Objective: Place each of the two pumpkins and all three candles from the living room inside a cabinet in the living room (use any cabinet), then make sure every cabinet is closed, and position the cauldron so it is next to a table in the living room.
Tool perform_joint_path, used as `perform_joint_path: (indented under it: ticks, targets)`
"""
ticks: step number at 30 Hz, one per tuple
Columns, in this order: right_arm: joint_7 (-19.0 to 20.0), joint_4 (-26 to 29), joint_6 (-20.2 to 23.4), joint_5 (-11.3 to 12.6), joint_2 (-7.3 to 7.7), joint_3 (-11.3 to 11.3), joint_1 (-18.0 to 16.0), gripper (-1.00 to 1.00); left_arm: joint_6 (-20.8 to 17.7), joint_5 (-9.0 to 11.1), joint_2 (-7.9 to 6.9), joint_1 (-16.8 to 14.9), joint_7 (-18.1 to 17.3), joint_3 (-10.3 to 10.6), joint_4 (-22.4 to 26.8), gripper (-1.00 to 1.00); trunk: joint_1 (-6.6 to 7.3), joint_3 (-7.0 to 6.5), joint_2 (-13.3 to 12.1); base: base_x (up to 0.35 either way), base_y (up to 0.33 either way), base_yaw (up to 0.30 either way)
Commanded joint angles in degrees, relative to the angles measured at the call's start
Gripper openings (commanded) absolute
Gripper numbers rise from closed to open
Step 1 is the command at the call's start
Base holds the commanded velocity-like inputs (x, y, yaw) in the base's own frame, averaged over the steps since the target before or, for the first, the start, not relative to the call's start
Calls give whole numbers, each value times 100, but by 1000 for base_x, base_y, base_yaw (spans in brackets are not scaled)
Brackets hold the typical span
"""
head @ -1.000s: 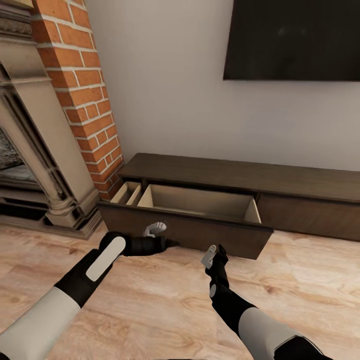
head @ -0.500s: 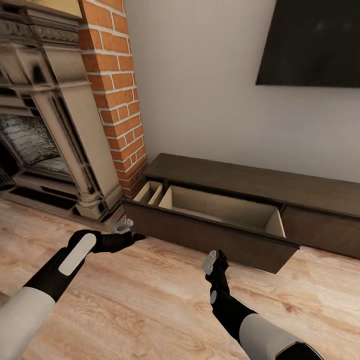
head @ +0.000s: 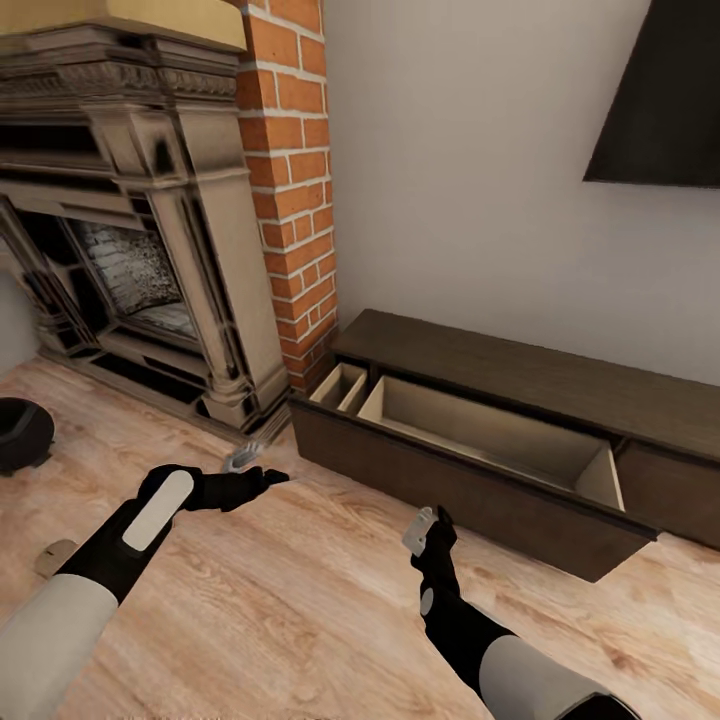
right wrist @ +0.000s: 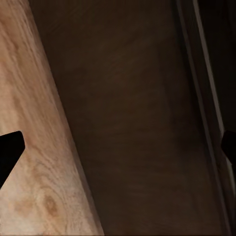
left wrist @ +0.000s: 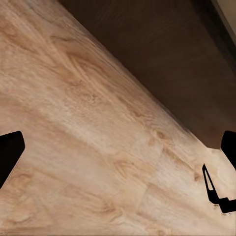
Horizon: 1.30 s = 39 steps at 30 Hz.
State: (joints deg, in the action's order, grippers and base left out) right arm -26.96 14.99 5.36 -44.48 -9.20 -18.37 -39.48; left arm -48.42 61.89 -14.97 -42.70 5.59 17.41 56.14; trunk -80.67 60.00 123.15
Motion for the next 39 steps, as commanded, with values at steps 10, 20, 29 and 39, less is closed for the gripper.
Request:
perform_joint_path:
  ticks: [10, 20, 29, 39]
  targets:
    - [0, 4, -8, 1, 12, 1, 2, 100, 16, -10, 89, -1, 3, -18, -360, 100, 220, -147, -403, 0, 0, 286]
    - [-3, -30, -208, 1, 8, 3, 2, 100, 26, 21, 75, -1, -13, -74, -328, 100, 352, -267, -643, 0, 0, 288]
    - [-3, -32, -211, 1, 7, 0, 22, 100, 34, 25, 82, -1, -14, -105, -336, 100, 352, -311, -643, 0, 0, 259]
    - [-34, -32, -211, -8, 6, 0, 37, 100, 34, 25, 82, -1, -14, -106, -355, 100, 352, -377, -643, 0, 0, 213]
